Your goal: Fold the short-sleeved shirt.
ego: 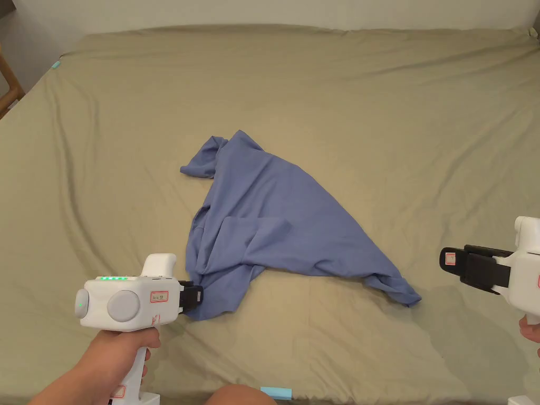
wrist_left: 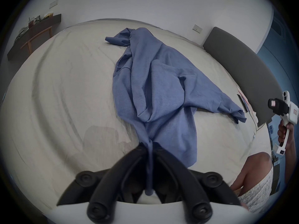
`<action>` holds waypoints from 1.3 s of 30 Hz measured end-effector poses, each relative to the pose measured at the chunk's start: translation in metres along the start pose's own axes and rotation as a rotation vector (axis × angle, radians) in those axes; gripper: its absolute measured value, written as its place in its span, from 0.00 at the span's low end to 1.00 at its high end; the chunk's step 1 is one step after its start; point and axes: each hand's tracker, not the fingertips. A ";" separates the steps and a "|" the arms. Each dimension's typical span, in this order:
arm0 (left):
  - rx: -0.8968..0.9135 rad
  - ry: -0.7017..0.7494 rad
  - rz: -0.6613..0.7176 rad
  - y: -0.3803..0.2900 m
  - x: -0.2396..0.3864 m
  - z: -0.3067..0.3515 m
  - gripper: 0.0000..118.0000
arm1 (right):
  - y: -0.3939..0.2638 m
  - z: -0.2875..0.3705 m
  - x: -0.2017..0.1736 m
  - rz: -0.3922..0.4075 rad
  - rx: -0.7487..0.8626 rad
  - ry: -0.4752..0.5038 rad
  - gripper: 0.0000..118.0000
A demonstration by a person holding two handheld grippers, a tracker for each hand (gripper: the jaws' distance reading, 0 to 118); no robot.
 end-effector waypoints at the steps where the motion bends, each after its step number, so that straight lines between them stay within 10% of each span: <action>1: 0.012 -0.001 0.020 0.001 -0.001 0.001 0.02 | 0.000 0.000 0.001 0.001 -0.001 -0.001 0.00; 12: 0.079 -0.090 0.143 0.002 -0.014 0.025 0.01 | -0.017 -0.038 0.011 0.083 -0.146 -0.034 0.00; 16: 0.083 -0.104 0.129 0.002 -0.006 0.031 0.01 | -0.030 -0.069 0.036 0.155 -0.202 -0.065 0.47; 20: 0.088 -0.112 0.135 0.005 -0.002 0.033 0.01 | -0.036 -0.091 0.037 0.249 -0.277 -0.052 0.71; 25: 0.090 -0.124 0.139 0.009 0.003 0.033 0.01 | -0.044 -0.124 0.029 0.424 -0.322 -0.095 0.66; 28: 0.091 -0.126 0.148 0.011 0.003 0.033 0.01 | -0.050 -0.139 0.025 0.450 -0.319 -0.111 0.37; 34: 0.102 -0.147 0.186 0.015 -0.004 0.036 0.01 | -0.048 -0.142 0.034 0.337 -0.336 -0.052 0.10; 39: 0.152 -0.198 0.249 0.017 -0.011 0.050 0.01 | -0.034 -0.125 0.041 0.210 -0.265 -0.006 0.07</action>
